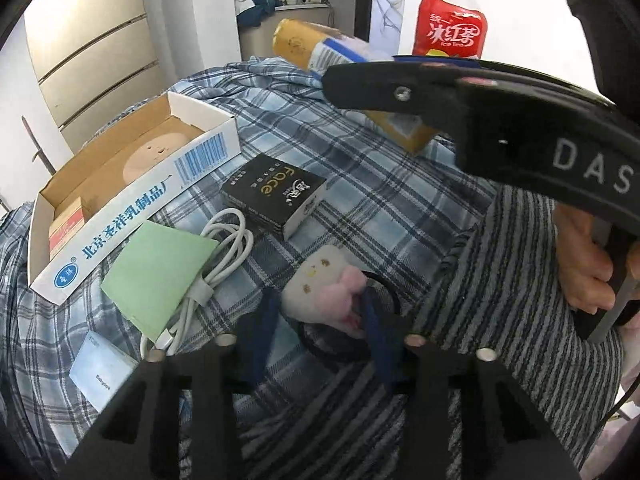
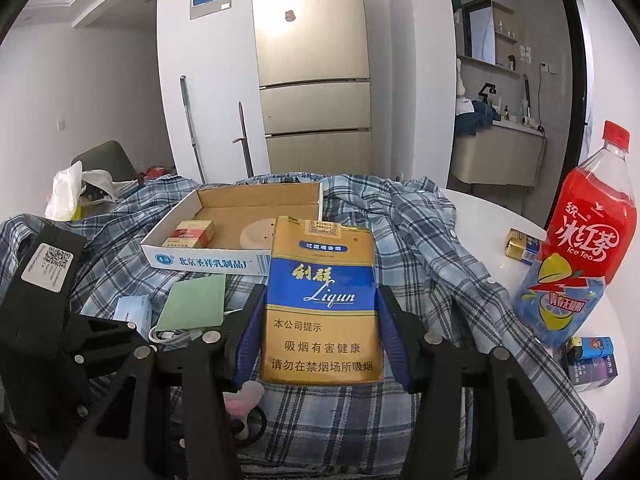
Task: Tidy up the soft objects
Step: 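Grasp the pink-and-white plush toy with the left gripper while the right holds the Liqun pack, then carry the plush toy and Liqun pack with both grippers over the white box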
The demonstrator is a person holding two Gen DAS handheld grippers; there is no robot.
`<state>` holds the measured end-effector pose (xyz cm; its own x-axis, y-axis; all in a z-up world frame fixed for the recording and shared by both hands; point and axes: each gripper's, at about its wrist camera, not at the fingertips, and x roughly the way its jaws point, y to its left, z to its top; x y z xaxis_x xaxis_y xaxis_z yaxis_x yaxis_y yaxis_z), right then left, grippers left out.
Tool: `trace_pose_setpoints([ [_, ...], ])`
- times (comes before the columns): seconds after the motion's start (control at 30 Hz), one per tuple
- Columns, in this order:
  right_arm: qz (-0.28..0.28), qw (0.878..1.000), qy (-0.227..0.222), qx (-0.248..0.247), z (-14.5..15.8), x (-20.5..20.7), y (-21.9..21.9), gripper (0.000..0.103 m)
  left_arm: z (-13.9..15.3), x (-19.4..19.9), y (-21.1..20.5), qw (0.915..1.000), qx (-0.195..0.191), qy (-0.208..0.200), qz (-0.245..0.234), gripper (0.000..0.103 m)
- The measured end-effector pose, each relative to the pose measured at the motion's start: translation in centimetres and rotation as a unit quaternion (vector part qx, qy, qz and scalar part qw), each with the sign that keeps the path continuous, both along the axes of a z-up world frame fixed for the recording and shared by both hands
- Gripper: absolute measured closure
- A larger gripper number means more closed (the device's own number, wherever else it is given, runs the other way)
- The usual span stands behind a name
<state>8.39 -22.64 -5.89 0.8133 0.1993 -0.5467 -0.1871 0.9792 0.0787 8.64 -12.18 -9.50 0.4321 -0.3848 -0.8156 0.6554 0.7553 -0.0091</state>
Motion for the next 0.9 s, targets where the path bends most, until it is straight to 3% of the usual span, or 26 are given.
trace_pose_setpoints([
  [0.1,0.002,1.0,0.005,-0.002,-0.1,0.2,0.1,0.05,0.5,-0.2,0.4,0.9998,-0.011,-0.012,0.007,0.075],
  [0.27,0.0,1.0,0.011,-0.001,-0.3,0.4,0.1,0.05,2.8,-1.4,2.7,0.9951,-0.078,-0.056,0.024,0.076],
  [0.47,-0.001,1.0,0.012,-0.02,-0.4,0.4,0.7,0.05,4.3,-2.1,4.2,0.9865,-0.107,-0.108,0.061,0.076],
  [0.6,-0.001,1.0,0.005,-0.027,-0.3,0.2,0.9,0.05,5.4,-2.7,5.6,0.9734,-0.127,-0.159,0.106,0.076],
  [0.73,-0.009,1.0,-0.004,-0.023,0.0,-0.1,0.6,0.05,6.4,-3.1,7.6,0.9546,-0.151,-0.201,0.159,0.076],
  [0.9,-0.03,0.998,-0.044,-0.04,0.9,-1.5,0.8,0.05,7.2,-3.8,9.5,0.9363,-0.166,-0.232,0.205,0.076],
])
